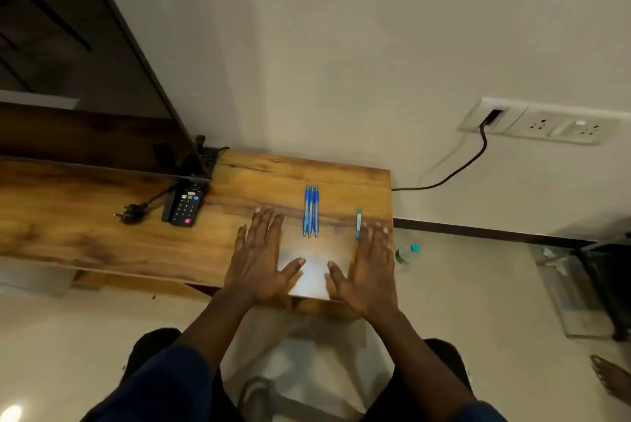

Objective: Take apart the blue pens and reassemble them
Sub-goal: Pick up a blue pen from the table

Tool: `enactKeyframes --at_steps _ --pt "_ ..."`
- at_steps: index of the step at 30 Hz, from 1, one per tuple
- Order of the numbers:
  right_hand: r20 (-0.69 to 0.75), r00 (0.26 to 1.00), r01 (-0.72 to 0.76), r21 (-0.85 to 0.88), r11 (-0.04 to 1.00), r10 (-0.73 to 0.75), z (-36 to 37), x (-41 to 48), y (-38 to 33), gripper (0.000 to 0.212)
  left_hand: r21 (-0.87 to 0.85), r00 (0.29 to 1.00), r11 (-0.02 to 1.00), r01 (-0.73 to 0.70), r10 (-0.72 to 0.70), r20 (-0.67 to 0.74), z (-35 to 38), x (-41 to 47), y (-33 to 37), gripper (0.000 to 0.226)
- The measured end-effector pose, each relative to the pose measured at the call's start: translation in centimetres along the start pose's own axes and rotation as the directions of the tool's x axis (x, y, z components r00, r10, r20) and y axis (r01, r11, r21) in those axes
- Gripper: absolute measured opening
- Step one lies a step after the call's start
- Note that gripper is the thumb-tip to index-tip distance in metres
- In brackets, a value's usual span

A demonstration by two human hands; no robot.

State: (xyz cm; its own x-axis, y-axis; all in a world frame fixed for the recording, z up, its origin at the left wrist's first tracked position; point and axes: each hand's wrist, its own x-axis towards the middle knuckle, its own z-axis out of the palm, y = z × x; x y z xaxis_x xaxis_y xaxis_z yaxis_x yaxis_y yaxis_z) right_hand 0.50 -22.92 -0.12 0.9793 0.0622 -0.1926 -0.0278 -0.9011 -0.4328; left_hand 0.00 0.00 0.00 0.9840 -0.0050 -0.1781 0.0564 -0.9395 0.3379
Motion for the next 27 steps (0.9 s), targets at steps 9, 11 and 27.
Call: enactKeyframes --at_steps 9,11,27 --pt "-0.157 0.987 0.034 -0.073 0.997 -0.045 6.2 0.9 3.9 0.099 0.146 0.992 0.986 0.078 -0.092 0.090 5.8 0.6 -2.2 0.113" --pt "-0.135 0.989 0.035 -0.134 0.990 -0.054 6.3 0.2 4.0 0.093 0.147 0.991 0.988 0.055 -0.073 0.116 5.8 -0.1 -2.5 0.111" --pt "0.065 0.996 0.079 -0.190 0.979 -0.068 4.9 1.3 4.0 0.100 0.169 0.985 0.985 0.043 -0.070 0.158 5.0 0.5 -2.5 0.120"
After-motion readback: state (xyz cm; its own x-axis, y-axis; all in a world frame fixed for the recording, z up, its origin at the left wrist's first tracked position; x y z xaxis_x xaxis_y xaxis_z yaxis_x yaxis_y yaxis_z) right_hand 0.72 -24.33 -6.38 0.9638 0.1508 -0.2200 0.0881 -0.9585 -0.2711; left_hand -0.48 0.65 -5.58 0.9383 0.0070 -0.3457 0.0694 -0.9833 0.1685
